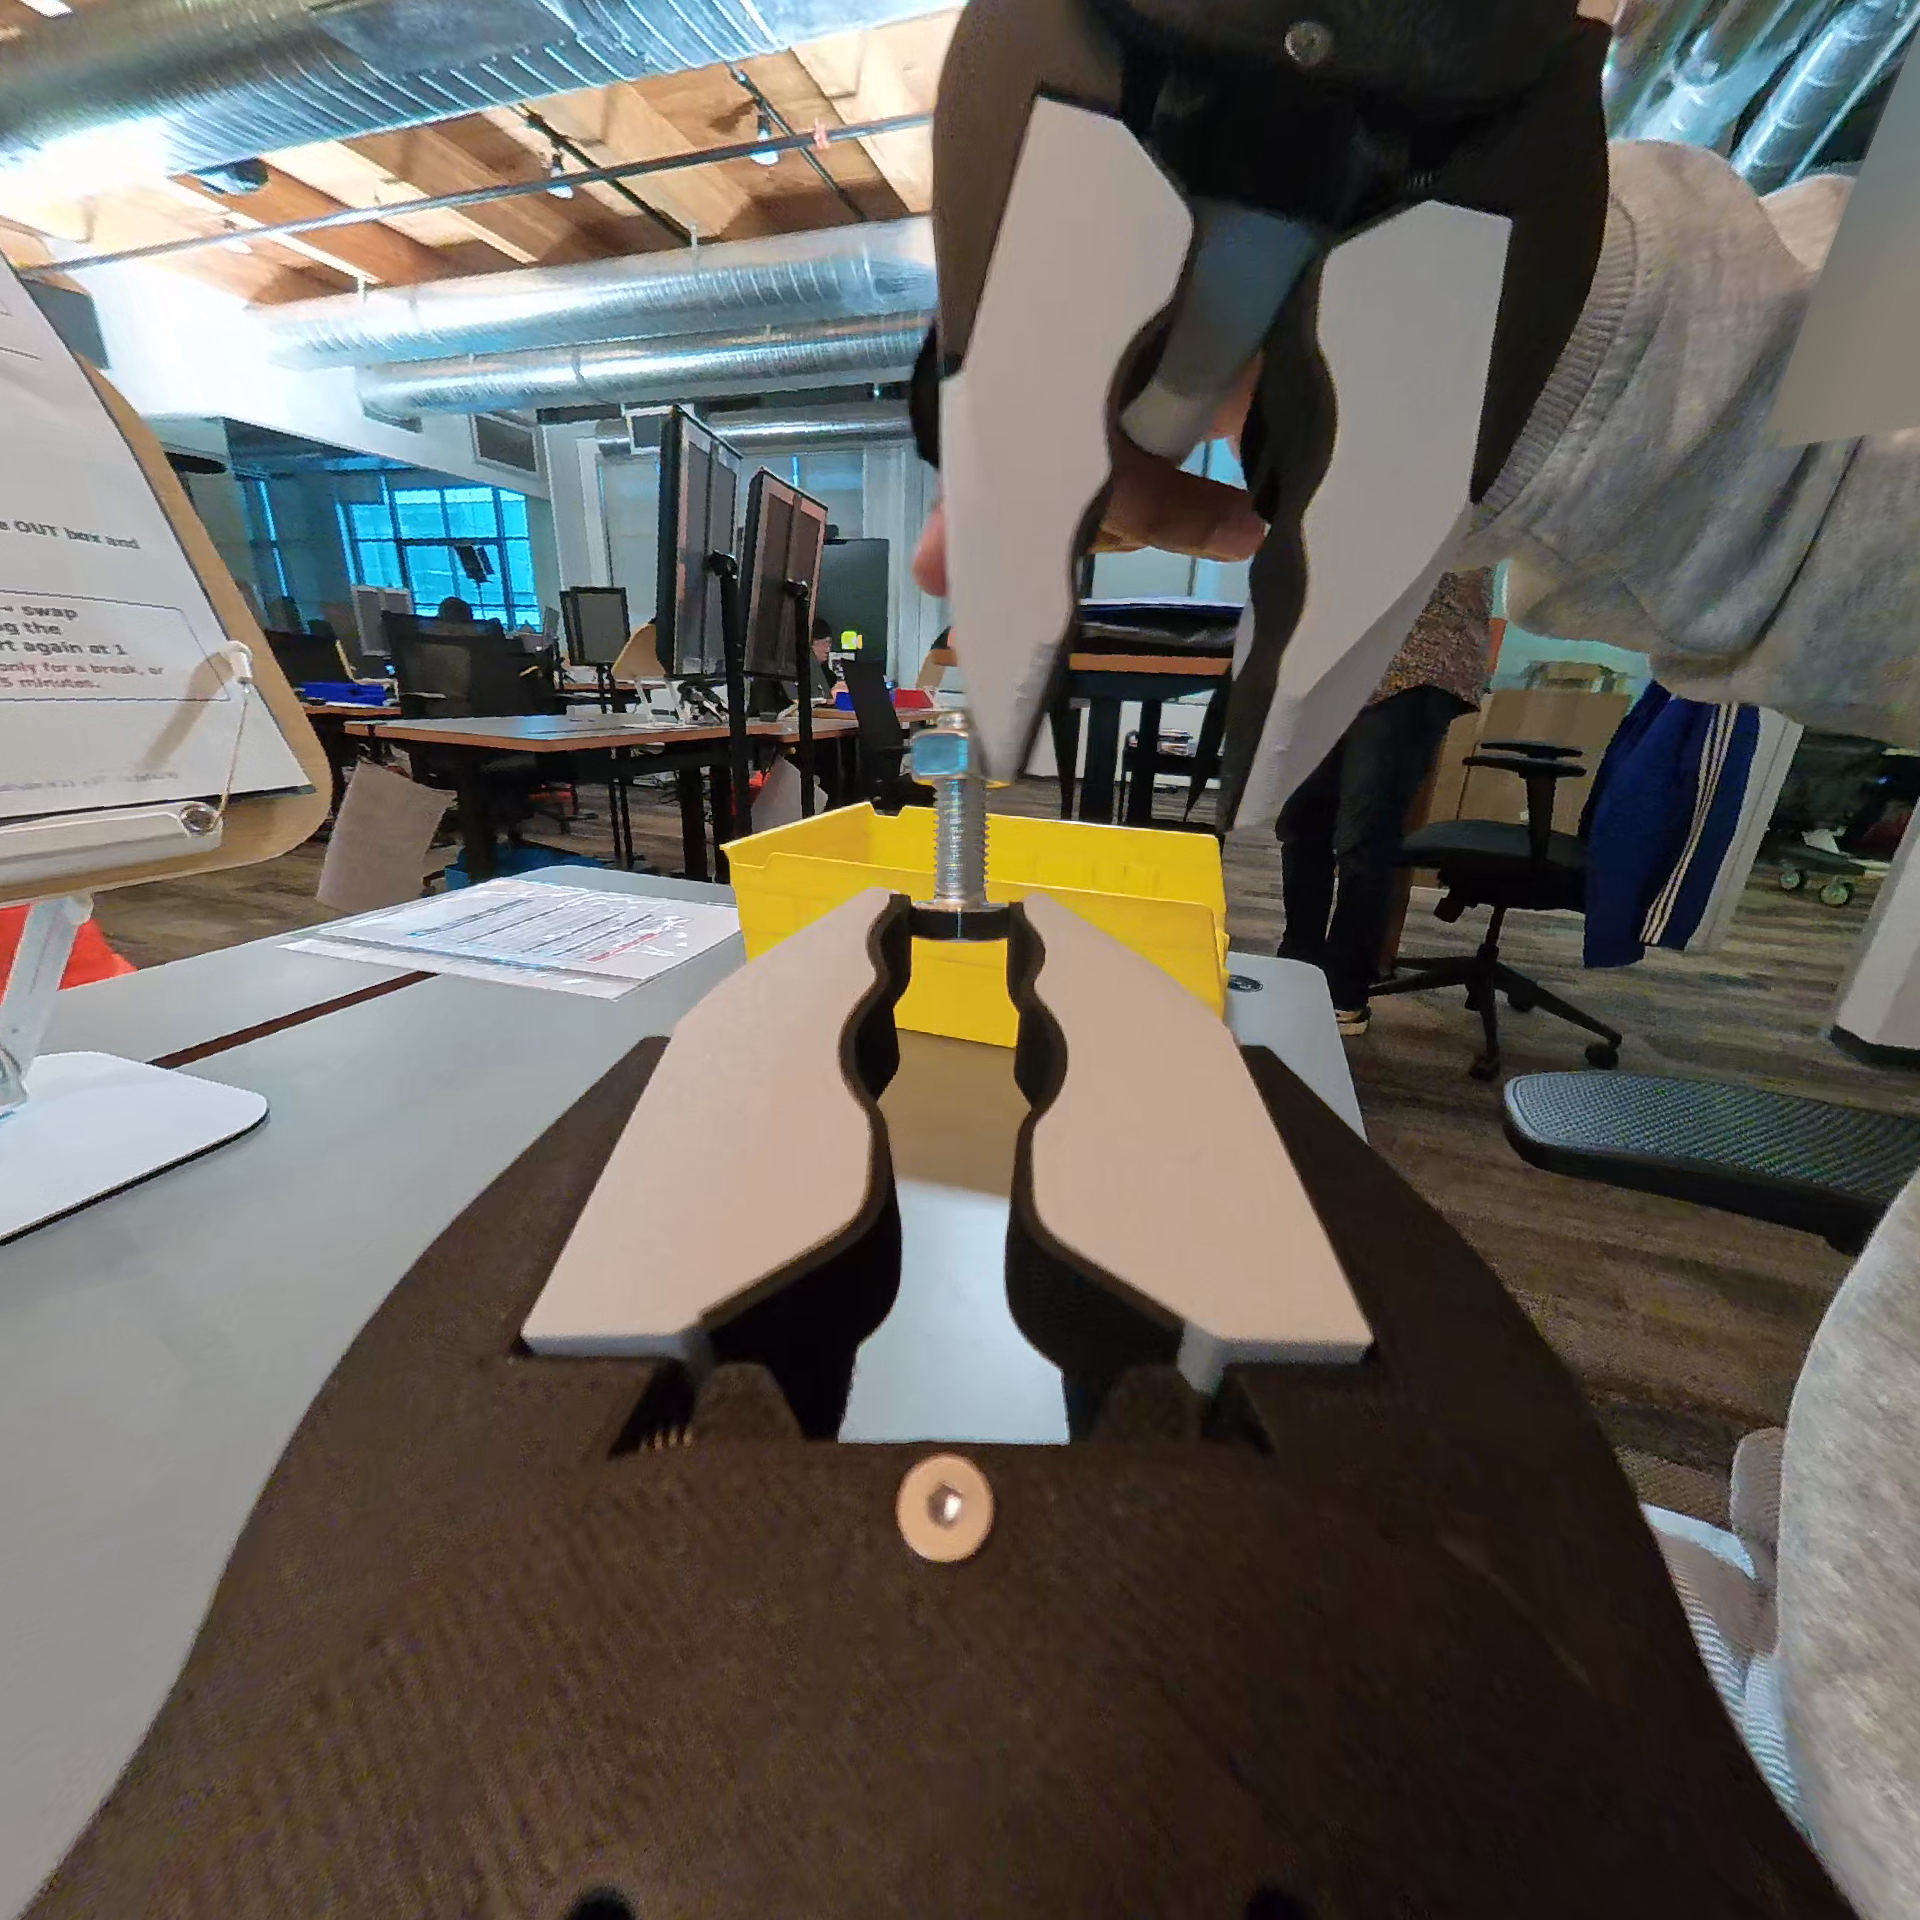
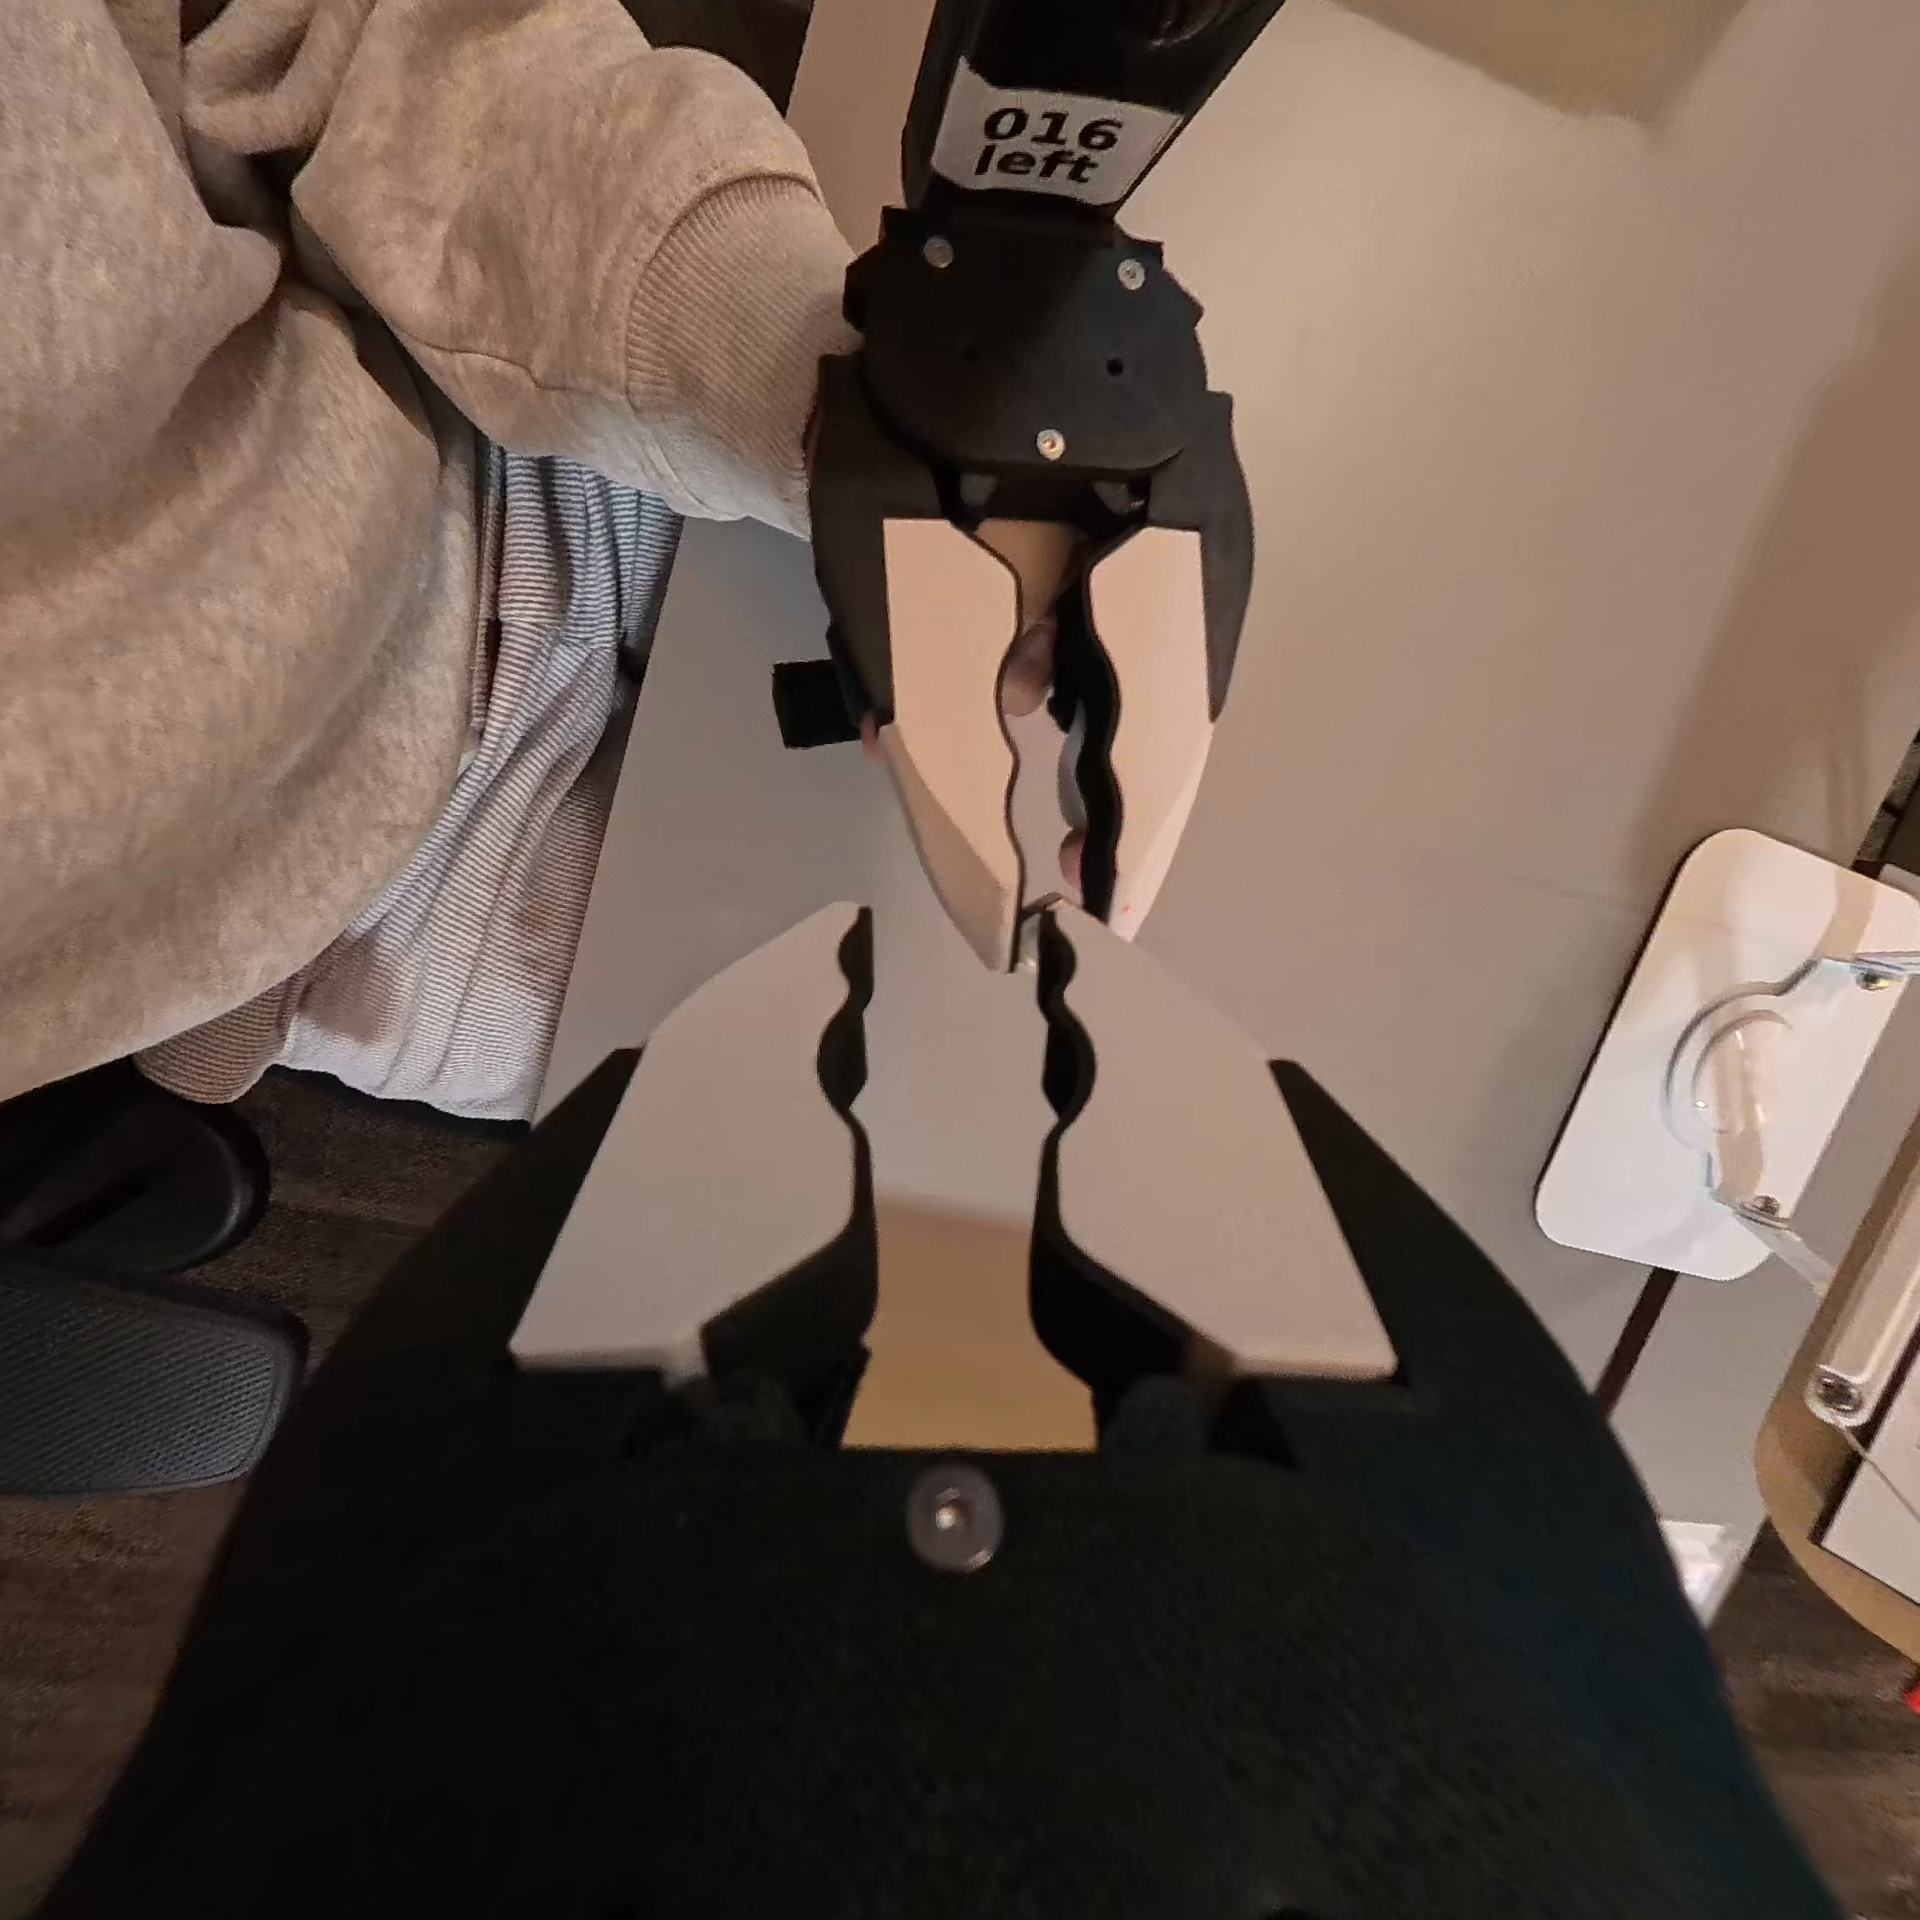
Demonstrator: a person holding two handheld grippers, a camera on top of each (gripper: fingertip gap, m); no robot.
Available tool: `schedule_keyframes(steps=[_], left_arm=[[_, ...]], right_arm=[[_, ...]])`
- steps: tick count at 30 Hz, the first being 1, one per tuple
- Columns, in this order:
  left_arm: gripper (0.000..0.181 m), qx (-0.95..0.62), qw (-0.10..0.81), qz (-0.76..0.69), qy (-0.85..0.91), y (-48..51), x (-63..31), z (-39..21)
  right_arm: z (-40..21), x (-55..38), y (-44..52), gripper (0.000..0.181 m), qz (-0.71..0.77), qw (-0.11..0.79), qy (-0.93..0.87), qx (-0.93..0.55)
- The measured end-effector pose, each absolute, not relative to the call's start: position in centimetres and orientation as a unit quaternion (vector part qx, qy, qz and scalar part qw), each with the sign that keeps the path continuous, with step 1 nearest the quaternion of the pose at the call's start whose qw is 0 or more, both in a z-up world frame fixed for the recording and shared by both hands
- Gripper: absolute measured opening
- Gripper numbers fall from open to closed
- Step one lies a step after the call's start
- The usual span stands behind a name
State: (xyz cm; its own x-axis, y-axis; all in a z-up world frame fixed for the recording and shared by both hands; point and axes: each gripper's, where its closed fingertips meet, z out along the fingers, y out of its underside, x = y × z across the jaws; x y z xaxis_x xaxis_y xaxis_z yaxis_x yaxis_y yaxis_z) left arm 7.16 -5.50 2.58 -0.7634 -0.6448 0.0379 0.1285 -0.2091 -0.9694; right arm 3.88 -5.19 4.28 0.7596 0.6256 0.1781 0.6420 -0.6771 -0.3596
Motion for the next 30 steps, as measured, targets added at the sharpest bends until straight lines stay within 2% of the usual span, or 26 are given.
schedule_keyframes(steps=[11, 23, 30], left_arm=[[0.019, -0.219, 0.250, -0.764, 0.552, -5.1, 6.7, 3.3], [0.019, -0.231, 0.257, -0.754, 0.559, -5.0, 7.2, 2.9], [0.018, -0.220, 0.258, -0.749, 0.570, -5.5, 7.0, 2.8]], right_arm=[[4.0, 5.9, -5.0, 0.041, -0.040, 0.191, -0.327, -0.924], [3.7, 4.2, -6.2, 0.029, 0.007, 0.174, -0.338, -0.925], [4.5, 4.1, -5.0, 0.035, -0.013, 0.203, -0.344, -0.917]])
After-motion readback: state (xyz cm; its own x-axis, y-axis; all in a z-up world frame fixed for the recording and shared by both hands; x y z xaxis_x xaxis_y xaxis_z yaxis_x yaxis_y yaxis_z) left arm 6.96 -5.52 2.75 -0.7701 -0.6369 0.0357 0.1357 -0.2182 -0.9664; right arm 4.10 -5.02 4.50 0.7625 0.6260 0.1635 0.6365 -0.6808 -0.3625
